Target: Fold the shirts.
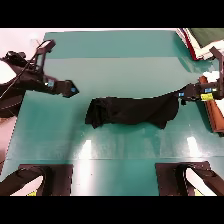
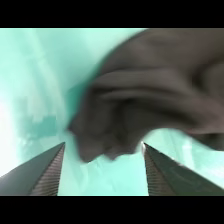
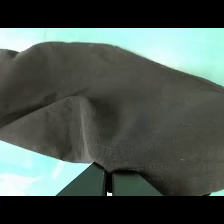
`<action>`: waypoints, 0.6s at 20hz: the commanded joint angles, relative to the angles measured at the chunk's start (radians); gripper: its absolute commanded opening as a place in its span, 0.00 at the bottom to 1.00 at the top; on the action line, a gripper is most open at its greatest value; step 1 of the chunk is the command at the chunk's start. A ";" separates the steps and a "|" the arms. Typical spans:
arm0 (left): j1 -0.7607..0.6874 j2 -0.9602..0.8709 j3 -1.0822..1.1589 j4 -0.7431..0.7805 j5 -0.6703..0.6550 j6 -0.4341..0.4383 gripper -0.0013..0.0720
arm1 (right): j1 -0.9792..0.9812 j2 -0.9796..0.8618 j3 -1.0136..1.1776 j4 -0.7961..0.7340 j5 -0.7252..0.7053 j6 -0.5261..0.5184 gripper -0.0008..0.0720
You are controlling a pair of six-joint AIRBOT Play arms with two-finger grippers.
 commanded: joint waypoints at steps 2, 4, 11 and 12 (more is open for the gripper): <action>0.051 0.021 -0.293 -0.067 0.194 -0.006 0.77 | 0.000 0.001 -0.002 0.000 -0.032 0.000 0.04; 0.026 0.018 -0.435 -0.151 0.333 0.006 0.77 | 0.000 0.001 -0.002 0.000 -0.033 0.000 0.04; -0.140 -0.132 -0.504 -0.197 0.488 0.030 0.77 | 0.000 0.001 -0.002 0.000 -0.031 0.000 0.04; -0.151 -0.151 -0.504 -0.202 0.492 0.030 0.77 | 0.000 0.001 -0.002 0.000 -0.031 0.000 0.04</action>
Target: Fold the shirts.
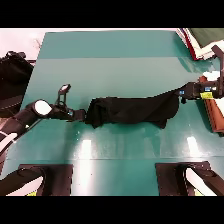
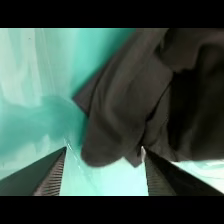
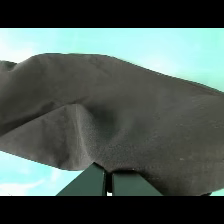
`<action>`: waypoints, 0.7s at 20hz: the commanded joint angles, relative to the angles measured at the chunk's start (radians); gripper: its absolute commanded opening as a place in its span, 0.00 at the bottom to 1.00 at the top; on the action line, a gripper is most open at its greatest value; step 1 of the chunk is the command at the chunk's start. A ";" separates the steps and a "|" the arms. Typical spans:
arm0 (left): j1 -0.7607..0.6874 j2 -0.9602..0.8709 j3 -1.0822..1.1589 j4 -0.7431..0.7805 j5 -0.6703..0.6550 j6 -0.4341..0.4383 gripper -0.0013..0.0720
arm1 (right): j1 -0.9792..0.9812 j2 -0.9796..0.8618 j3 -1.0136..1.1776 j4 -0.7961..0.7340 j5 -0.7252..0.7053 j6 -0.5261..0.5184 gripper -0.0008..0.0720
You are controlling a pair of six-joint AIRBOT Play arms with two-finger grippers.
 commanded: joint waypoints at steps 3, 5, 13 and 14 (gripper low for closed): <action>-0.055 -0.086 -0.014 -0.040 0.079 0.001 0.77 | 0.000 0.001 0.000 0.000 0.006 0.000 0.04; -0.052 -0.084 0.026 -0.032 0.074 0.002 0.35 | 0.000 0.001 0.000 0.000 0.005 0.000 0.03; 0.166 0.148 0.616 0.106 -0.156 0.003 0.05 | -0.001 0.001 0.304 -0.001 0.111 0.000 0.04; 0.185 0.194 0.720 0.154 -0.170 0.003 0.05 | -0.001 0.001 0.373 -0.001 0.130 0.000 0.04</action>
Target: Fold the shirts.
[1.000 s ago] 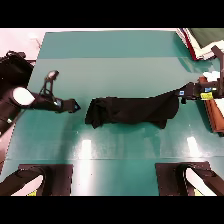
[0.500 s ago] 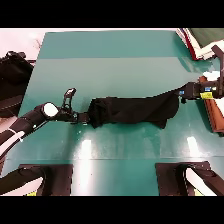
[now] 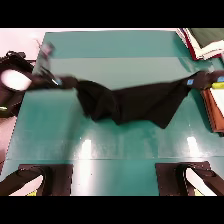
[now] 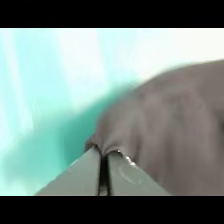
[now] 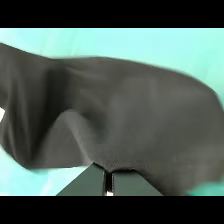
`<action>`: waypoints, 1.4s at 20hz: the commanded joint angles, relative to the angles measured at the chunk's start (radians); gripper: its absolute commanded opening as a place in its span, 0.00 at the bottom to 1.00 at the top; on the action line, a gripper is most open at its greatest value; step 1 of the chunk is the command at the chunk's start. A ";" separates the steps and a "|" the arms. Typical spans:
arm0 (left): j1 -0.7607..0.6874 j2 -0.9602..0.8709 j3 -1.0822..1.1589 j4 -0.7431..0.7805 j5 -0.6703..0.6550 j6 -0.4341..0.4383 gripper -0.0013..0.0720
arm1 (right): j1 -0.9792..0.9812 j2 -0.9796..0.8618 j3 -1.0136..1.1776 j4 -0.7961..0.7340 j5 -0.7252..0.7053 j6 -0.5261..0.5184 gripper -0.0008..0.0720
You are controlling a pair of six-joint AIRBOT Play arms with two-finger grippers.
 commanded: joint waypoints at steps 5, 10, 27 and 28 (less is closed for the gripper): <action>0.082 0.207 0.771 0.214 -0.211 0.002 0.05 | -0.003 0.001 0.431 -0.003 0.096 0.002 0.04; 0.082 0.205 0.976 0.214 -0.177 0.002 0.05 | -0.003 0.000 0.610 -0.163 0.177 0.081 0.04; 0.082 -0.495 0.597 0.193 -0.357 0.003 0.05 | -0.003 -0.483 0.224 -0.238 0.138 0.202 0.03; 0.082 -0.538 0.597 0.193 -0.346 0.003 0.05 | -0.003 -0.525 0.227 -0.237 0.103 0.202 0.03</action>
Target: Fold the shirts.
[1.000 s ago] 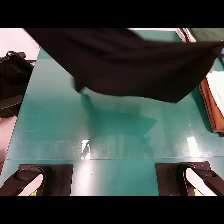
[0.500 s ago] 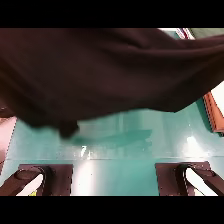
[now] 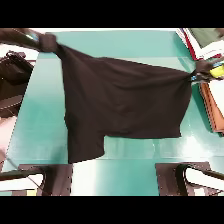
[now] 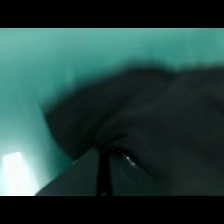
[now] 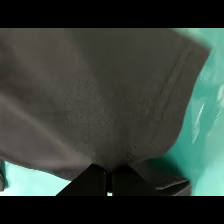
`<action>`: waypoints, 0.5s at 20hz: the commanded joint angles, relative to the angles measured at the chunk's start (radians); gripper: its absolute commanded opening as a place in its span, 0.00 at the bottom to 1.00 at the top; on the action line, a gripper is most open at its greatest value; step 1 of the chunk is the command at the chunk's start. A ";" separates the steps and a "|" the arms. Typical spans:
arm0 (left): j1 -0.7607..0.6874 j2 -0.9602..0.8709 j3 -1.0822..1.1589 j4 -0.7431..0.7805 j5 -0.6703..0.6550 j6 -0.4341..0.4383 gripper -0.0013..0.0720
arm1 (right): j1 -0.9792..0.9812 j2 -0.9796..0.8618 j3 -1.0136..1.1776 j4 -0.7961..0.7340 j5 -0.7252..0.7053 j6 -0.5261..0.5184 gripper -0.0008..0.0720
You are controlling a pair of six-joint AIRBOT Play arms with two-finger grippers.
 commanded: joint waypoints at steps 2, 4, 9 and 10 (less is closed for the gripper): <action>0.001 -0.199 -0.039 -0.003 0.049 -0.001 0.05 | 0.000 -0.188 -0.011 0.002 -0.137 0.003 0.04; 0.001 -0.202 -0.036 0.005 0.068 -0.001 0.51 | 0.000 -0.238 0.072 0.004 -0.145 -0.013 0.14; 0.108 -0.106 -0.036 0.013 -0.108 -0.027 0.77 | 0.000 -0.233 0.178 0.003 -0.008 -0.111 0.51; 0.140 -0.060 -0.091 0.009 -0.113 -0.027 0.77 | 0.000 -0.215 0.172 0.004 0.023 -0.114 0.51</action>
